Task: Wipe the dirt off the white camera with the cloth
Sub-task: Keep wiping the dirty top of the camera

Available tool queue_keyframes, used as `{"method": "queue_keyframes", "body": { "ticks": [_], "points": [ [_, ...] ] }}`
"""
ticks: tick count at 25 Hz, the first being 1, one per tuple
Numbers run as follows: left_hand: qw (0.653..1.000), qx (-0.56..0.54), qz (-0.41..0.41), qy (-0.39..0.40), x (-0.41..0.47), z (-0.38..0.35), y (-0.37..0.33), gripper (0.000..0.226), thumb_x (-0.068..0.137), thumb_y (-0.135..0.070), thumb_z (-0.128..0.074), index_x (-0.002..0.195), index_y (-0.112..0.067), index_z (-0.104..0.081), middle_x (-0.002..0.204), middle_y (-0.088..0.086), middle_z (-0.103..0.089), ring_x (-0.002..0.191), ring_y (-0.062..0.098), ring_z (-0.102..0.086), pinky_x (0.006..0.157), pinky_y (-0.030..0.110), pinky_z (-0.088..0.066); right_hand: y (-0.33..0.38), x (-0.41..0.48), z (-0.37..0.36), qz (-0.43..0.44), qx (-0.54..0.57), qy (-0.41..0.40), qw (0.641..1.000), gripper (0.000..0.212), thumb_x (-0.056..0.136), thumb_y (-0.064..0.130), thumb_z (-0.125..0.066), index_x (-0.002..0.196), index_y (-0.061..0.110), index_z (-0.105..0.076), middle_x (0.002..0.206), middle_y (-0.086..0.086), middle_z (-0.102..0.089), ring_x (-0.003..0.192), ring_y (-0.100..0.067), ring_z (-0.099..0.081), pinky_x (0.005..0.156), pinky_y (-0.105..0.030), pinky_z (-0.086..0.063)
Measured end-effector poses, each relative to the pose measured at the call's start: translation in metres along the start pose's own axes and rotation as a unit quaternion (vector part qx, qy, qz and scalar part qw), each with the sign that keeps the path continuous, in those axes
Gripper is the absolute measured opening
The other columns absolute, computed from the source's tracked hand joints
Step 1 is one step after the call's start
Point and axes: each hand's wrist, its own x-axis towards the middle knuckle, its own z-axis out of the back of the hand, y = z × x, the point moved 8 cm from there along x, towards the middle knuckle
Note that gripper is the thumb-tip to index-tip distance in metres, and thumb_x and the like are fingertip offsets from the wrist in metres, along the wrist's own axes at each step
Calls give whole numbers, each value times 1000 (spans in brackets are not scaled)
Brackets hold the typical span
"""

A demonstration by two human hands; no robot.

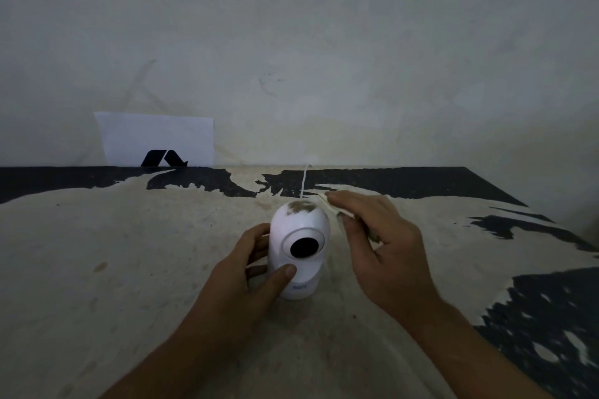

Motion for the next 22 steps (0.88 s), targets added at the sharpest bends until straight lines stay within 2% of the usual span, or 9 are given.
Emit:
{"method": "queue_keyframes", "body": {
  "ticks": [3, 5, 8, 9, 11, 13, 17, 18, 22],
  "points": [
    [1000, -3, 4, -1, 0, -1, -1, 61, 65, -53, -59, 121, -49, -35, 120, -24, -52, 110, 1, -54, 91, 23, -48, 0, 1, -1, 6, 7, -8, 1000, 24, 87, 0, -58, 109, 4, -68, 105, -5, -69, 101, -17, -64, 91, -21, -51],
    [1000, -5, 6, -3, 1, 0, 0, 59, 63, -55, -58, 117, -52, -35, 121, -24, -51, 109, -1, -53, 91, 22, -47, 0, -7, -7, 0, -1, -13, 1000, 24, 89, 7, -55, 110, 7, -67, 106, 2, -65, 102, -17, -63, 92, -23, -50],
    [1000, -14, 6, -9, 3, 0, 0, 57, 61, -55, -60, 113, -54, -37, 122, -24, -52, 110, -3, -52, 91, 22, -46, -2, -14, -9, -21, -62, -42, 997, 28, 87, 18, -51, 108, 11, -68, 104, 11, -60, 105, -17, -60, 91, -40, -50],
    [1000, -19, 5, -11, 3, 0, 1, 56, 62, -54, -61, 114, -54, -38, 122, -25, -52, 110, -3, -52, 93, 24, -47, -1, -14, -8, -21, -67, -52, 996, 28, 87, 19, -51, 107, 11, -69, 104, 10, -63, 107, -16, -60, 92, -41, -50],
    [1000, -24, 1, -10, 3, 0, 2, 55, 64, -52, -62, 114, -55, -39, 121, -25, -54, 111, -3, -53, 93, 24, -48, 3, -16, -7, -7, -16, -54, 998, 28, 89, 16, -52, 109, 6, -69, 109, 0, -69, 109, -10, -61, 96, -30, -50],
    [1000, -19, -3, -12, 3, 0, 2, 54, 64, -52, -62, 113, -55, -39, 118, -27, -55, 108, -7, -53, 88, 17, -48, 3, -18, -9, -20, 44, -32, 998, 29, 90, 17, -54, 113, 5, -66, 113, -3, -69, 111, -5, -60, 96, -18, -48],
    [1000, -6, -7, -16, 3, 0, 1, 52, 60, -57, -59, 108, -57, -38, 106, -34, -52, 100, -23, -48, 71, -1, -43, -14, -26, -23, -180, 143, 7, 973, 46, 86, 45, -61, 126, 24, -52, 119, 16, -59, 110, 2, -57, 88, -11, -49],
    [1000, -6, -6, -16, 3, 1, 1, 53, 60, -58, -59, 108, -57, -38, 107, -34, -52, 100, -23, -47, 70, -1, -43, -16, -29, -23, -192, 146, -6, 971, 47, 85, 45, -62, 126, 25, -53, 117, 17, -58, 109, 1, -57, 87, -11, -49],
    [1000, -10, -18, -12, 3, 1, 0, 56, 61, -59, -59, 113, -54, -39, 113, -31, -53, 105, -18, -48, 76, 2, -44, -12, -26, -16, -158, 118, -57, 979, 22, 90, 24, -59, 111, 28, -63, 113, 14, -62, 108, 3, -58, 90, -11, -48]
  ]
}}
